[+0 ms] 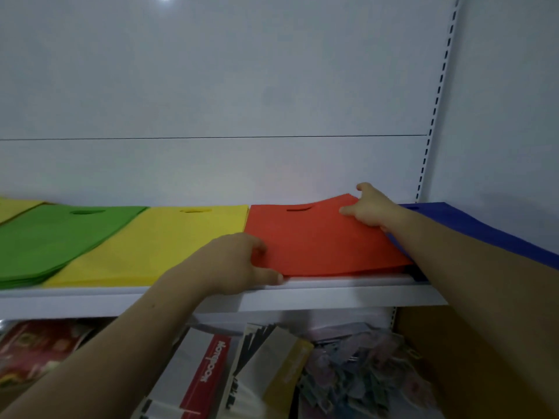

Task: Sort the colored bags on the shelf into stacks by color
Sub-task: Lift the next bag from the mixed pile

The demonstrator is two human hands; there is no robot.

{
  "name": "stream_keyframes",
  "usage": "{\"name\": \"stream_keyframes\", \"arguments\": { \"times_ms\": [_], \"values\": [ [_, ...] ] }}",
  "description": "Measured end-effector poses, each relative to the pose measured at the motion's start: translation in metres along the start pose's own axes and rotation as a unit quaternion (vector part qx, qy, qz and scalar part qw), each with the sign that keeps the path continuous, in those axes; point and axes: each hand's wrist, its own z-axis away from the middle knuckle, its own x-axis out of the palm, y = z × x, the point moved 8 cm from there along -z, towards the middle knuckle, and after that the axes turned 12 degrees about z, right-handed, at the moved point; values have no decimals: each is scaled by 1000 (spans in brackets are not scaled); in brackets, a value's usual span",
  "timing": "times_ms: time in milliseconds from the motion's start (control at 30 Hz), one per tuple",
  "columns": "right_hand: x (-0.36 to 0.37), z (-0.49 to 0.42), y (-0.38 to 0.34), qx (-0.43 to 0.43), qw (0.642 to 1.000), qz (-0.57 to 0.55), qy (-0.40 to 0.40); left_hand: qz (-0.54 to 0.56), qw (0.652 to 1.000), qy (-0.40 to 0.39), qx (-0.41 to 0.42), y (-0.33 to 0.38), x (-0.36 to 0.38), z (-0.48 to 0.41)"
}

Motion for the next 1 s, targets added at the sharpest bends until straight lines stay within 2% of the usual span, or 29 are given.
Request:
{"name": "stream_keyframes", "arguments": {
  "times_ms": [133, 300, 467, 1000],
  "values": [
    [12, 3, -9, -56, 977, 193, -72, -2, 1000, -14, -1, -4, 3, -1],
    [27, 10, -5, -57, 952, 278, -119, -11, 1000, -19, 10, -4, 5, -2],
    [30, 15, -2, -71, 936, 311, -151, -9, 1000, -19, 21, -2, 8, -5],
    [31, 12, -19, -116, 934, 317, -118, 3, 1000, -11, -16, -3, 9, 1]
  ]
}}
